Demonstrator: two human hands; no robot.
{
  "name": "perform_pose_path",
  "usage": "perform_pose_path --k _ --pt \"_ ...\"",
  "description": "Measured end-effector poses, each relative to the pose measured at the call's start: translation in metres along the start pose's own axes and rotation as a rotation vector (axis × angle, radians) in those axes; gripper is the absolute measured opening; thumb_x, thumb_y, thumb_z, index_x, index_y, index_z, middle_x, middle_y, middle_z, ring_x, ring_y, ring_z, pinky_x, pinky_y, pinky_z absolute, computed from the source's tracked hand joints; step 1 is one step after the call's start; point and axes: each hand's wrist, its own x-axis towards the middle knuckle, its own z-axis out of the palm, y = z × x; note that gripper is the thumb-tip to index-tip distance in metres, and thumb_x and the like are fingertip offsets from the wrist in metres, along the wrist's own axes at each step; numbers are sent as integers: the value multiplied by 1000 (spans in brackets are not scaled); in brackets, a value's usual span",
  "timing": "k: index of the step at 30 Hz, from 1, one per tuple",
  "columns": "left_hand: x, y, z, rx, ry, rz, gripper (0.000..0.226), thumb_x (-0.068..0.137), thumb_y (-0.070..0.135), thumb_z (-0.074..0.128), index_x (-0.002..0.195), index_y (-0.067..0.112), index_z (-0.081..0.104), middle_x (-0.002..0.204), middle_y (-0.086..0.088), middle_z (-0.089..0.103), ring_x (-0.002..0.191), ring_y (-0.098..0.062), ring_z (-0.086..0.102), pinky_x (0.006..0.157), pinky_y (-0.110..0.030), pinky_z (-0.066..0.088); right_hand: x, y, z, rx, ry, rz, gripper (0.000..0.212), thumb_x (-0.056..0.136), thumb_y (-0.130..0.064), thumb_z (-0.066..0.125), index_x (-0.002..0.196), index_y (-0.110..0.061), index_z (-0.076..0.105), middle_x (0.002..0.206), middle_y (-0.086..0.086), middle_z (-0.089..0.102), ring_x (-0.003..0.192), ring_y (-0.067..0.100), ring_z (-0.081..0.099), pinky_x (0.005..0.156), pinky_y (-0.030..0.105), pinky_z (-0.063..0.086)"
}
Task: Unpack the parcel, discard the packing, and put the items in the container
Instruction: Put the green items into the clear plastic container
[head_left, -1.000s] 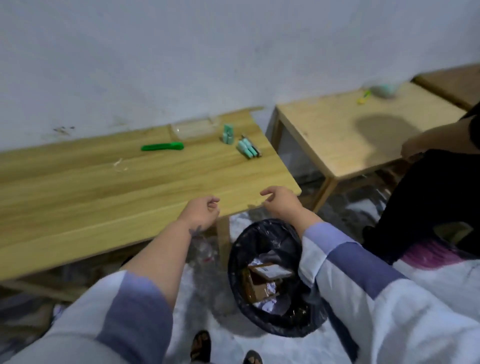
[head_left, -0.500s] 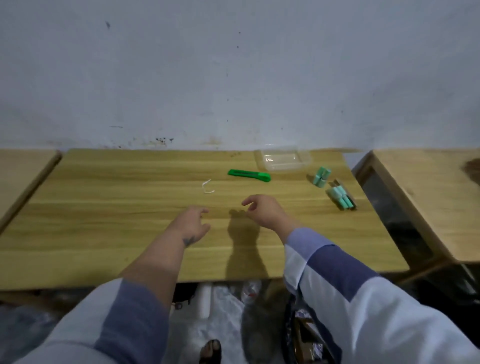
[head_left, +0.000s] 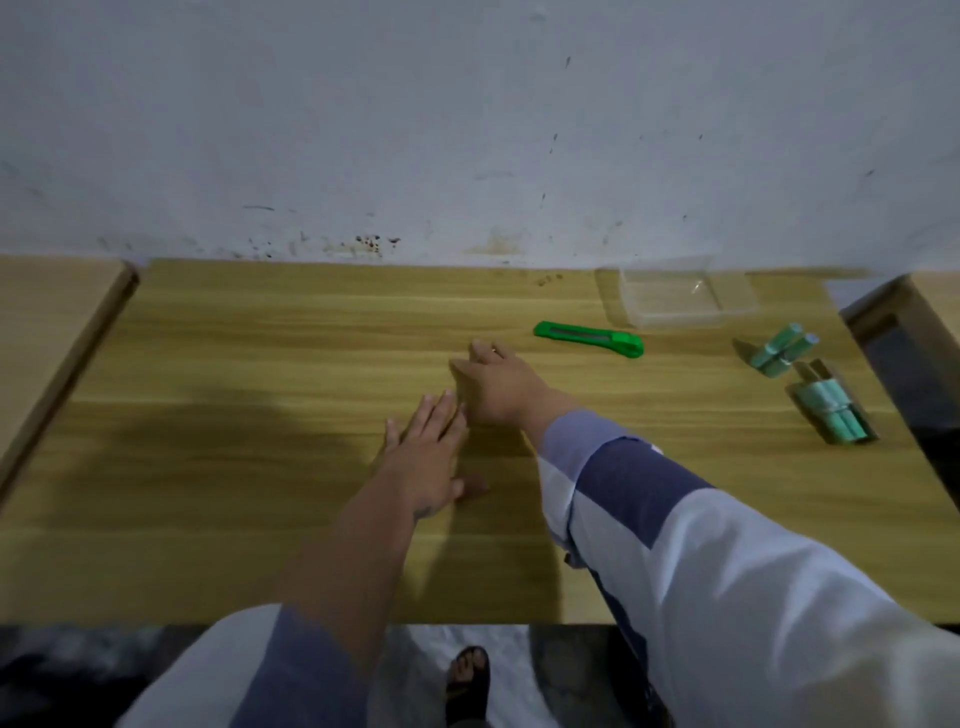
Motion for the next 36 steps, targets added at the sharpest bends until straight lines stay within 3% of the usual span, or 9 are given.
perform_pose_path --k 3,5,8,12,15,20,26,31,36 --pt "3 -3 3 -15 -12 -1 94 89 55 50 151 21 -13 155 4 -31 143 -20 -26 113 -57 -5 -8 -2 -1 0 114 -5 50 86 -27 58 132 -11 50 143 15 42 135 32 35 109 41 35" --pt "4 -3 5 -24 -12 0 95 88 58 48 150 22 -14 154 4 -31 143 -19 -27 113 -57 -6 -15 -1 2 26 240 25 31 91 -13 48 119 -4 59 126 15 55 121 32 49 98 36 43" --pt "5 -3 4 -41 -27 -5 96 87 59 48 150 23 -15 154 5 -32 143 -19 -28 113 -58 -7 -22 1 12 103 316 130 27 91 -4 44 109 -3 65 113 16 61 108 32 59 90 33 47" --pt "3 0 -2 -63 -54 -29 98 86 60 52 151 24 -11 156 4 -28 144 -19 -24 114 -58 -4 -45 13 13 193 294 231 28 89 -6 49 108 -11 69 115 14 65 106 32 60 90 33 47" --pt "4 13 -17 -117 -51 -86 92 85 51 58 153 22 3 160 1 -13 147 -23 -13 116 -55 1 -77 38 11 245 315 303 28 89 -5 51 107 -15 70 117 11 66 108 29 60 93 34 46" --pt "18 74 -32 10 -44 85 77 90 49 50 152 21 13 161 2 0 148 -19 -3 116 -53 10 -148 92 9 301 405 474 30 91 -5 50 113 -15 67 119 10 63 109 27 59 92 34 46" --pt "28 193 -16 88 -132 376 78 90 52 50 152 23 12 161 3 0 148 -19 -4 118 -52 8 -258 157 38 379 521 812 28 90 -8 51 109 -15 70 127 9 58 110 27 59 92 35 46" --pt "18 260 13 263 -219 546 92 86 64 47 152 24 -2 160 3 -14 147 -21 -14 114 -59 3 -357 177 93 460 623 1071 25 86 1 51 94 -9 73 103 12 65 92 31 62 80 36 52" --pt "20 270 43 354 -228 571 96 86 66 45 150 25 -14 156 1 -28 145 -23 -21 115 -58 1 -406 181 135 615 597 1218 32 87 4 52 111 -10 68 113 12 69 105 29 63 93 36 51"
